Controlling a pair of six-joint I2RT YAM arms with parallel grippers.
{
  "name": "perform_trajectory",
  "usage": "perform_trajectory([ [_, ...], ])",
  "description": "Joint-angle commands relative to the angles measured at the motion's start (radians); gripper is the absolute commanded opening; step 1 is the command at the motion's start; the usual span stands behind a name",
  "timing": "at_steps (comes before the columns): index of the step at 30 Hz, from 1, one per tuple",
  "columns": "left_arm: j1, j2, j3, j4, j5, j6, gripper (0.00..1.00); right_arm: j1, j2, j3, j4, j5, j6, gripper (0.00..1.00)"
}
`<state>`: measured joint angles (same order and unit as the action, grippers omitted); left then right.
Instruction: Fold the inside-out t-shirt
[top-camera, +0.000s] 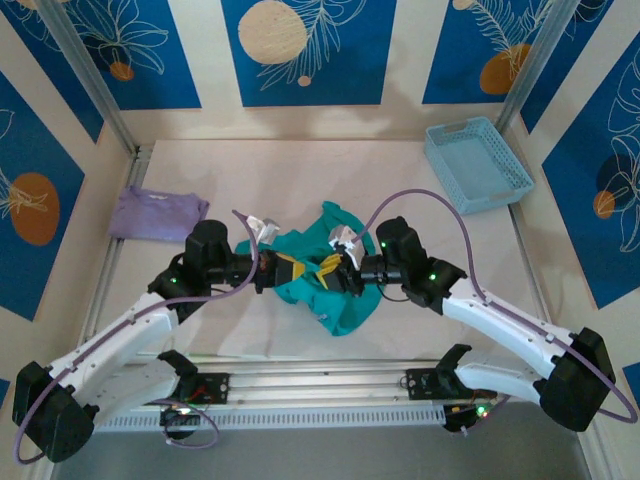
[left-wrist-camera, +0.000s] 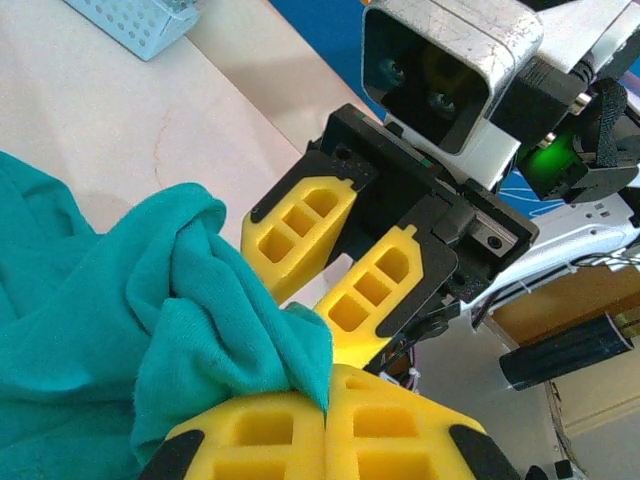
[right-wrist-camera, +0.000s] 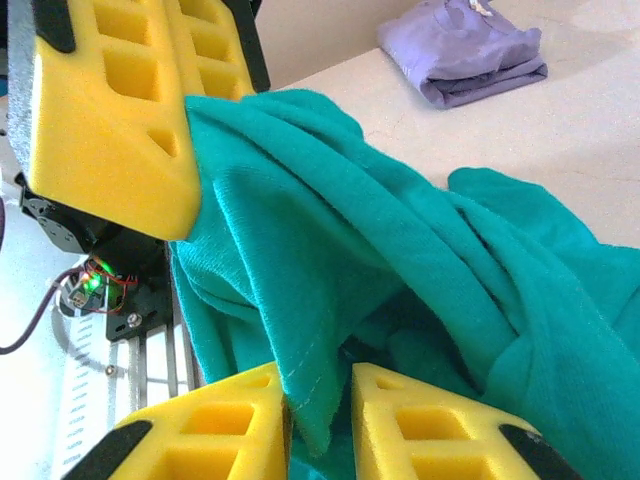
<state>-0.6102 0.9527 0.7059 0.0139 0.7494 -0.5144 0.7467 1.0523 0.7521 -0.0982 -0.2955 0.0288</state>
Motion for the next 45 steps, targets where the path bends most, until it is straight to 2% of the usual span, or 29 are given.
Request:
perform_trajectory([
  [1, 0.012, 0.006, 0.027, -0.002, -0.004, 0.025, 0.00, 0.006, -0.023, 0.032, -0.003, -0.015, -0.010, 0.14],
  [3, 0.012, 0.008, 0.027, -0.007, -0.013, 0.031, 0.00, 0.008, -0.026, 0.038, -0.007, -0.036, -0.007, 0.00],
  [5, 0.014, 0.008, 0.031, -0.031, -0.053, 0.047, 0.00, 0.007, -0.037, 0.062, -0.038, -0.061, -0.008, 0.00],
  [7, 0.014, 0.003, 0.044, -0.108, -0.189, 0.081, 0.00, -0.007, -0.057, 0.123, -0.115, -0.095, 0.003, 0.00],
  [9, 0.012, 0.001, 0.057, -0.185, -0.370, 0.108, 0.13, -0.034, -0.054, 0.195, -0.176, -0.190, 0.049, 0.00],
  [10, 0.011, -0.002, 0.061, -0.206, -0.427, 0.120, 0.19, -0.047, -0.037, 0.231, -0.190, -0.252, 0.088, 0.00],
  [13, 0.002, -0.038, 0.050, -0.196, -0.449, 0.136, 0.39, -0.054, 0.037, 0.312, -0.220, -0.326, 0.187, 0.00],
  [18, -0.018, -0.158, 0.014, -0.175, -0.467, 0.158, 0.56, -0.065, 0.091, 0.314, -0.175, -0.309, 0.294, 0.00],
  [22, -0.044, -0.217, -0.003, -0.171, -0.449, 0.192, 0.65, -0.066, 0.120, 0.329, -0.158, -0.320, 0.326, 0.00],
  [26, -0.095, -0.187, 0.005, -0.143, -0.432, 0.223, 0.70, -0.066, 0.131, 0.337, -0.140, -0.328, 0.349, 0.00],
  [30, -0.131, -0.090, 0.028, -0.091, -0.443, 0.259, 0.65, -0.066, 0.137, 0.319, -0.075, -0.352, 0.408, 0.00],
  [32, -0.134, -0.044, 0.035, -0.039, -0.420, 0.248, 0.56, -0.066, 0.140, 0.309, -0.057, -0.359, 0.428, 0.00],
  [34, -0.133, -0.011, 0.038, 0.029, -0.391, 0.223, 0.28, -0.068, 0.138, 0.303, -0.070, -0.352, 0.435, 0.04],
  [35, -0.133, -0.005, 0.038, 0.048, -0.377, 0.215, 0.16, -0.072, 0.132, 0.306, -0.101, -0.335, 0.427, 0.09],
  [36, -0.132, -0.005, 0.037, 0.056, -0.372, 0.212, 0.06, -0.082, 0.118, 0.307, -0.153, -0.290, 0.419, 0.18],
  [37, -0.131, -0.012, 0.031, 0.056, -0.382, 0.212, 0.01, -0.101, 0.093, 0.296, -0.198, -0.227, 0.419, 0.24],
  [41, -0.128, -0.053, -0.020, 0.083, -0.419, 0.204, 0.00, -0.129, -0.031, 0.188, -0.298, 0.087, 0.422, 0.43],
  [45, -0.129, -0.055, -0.031, 0.100, -0.415, 0.192, 0.00, -0.096, -0.051, 0.093, -0.255, 0.138, 0.480, 0.52],
])
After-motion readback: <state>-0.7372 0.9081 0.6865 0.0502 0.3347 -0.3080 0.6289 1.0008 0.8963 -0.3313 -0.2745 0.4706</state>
